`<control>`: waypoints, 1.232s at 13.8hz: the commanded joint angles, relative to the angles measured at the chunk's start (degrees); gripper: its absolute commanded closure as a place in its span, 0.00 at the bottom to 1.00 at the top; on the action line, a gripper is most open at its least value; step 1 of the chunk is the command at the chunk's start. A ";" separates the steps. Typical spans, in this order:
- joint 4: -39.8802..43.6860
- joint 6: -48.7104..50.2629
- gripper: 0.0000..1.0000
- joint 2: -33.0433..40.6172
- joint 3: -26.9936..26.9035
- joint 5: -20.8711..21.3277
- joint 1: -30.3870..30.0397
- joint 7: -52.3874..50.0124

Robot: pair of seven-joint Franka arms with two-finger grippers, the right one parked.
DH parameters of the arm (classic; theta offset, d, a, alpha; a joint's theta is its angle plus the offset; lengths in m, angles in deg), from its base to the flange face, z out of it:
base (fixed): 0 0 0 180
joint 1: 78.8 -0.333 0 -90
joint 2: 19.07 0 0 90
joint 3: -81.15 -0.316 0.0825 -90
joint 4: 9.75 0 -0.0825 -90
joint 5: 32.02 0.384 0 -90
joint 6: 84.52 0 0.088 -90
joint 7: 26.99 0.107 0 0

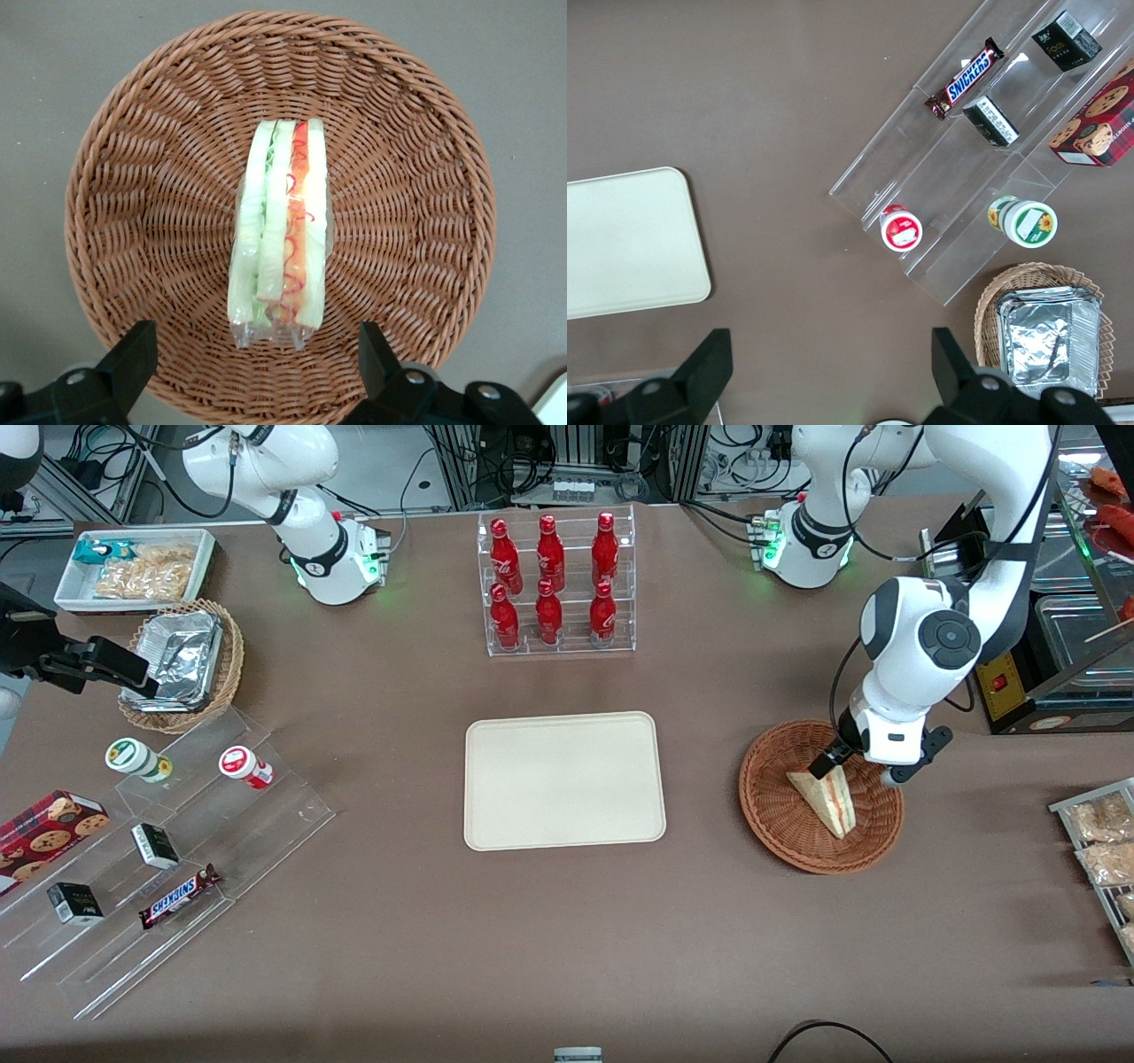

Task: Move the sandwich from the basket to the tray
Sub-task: 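Lower the left gripper and close it on the sandwich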

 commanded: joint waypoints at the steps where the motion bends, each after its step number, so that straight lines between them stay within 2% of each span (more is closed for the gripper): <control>1: 2.68 -0.42 0.00 -2.88 -0.30 -0.20 0.60 -0.99; 9: 4.71 -3.67 0.01 -9.22 -0.39 -0.20 0.33 -0.99; 10: 4.36 -3.15 0.12 -9.22 -0.39 -0.20 0.33 -1.07; 12: 4.27 -1.66 0.62 -9.04 -0.39 -0.02 0.33 0.67; 13: 4.35 -0.78 0.78 -8.69 -0.48 -0.02 0.25 2.42; 14: 4.62 0.36 0.85 -8.17 -0.57 -0.02 0.07 4.36; 17: 9.08 9.47 0.87 -6.58 -0.57 -0.02 -0.02 6.22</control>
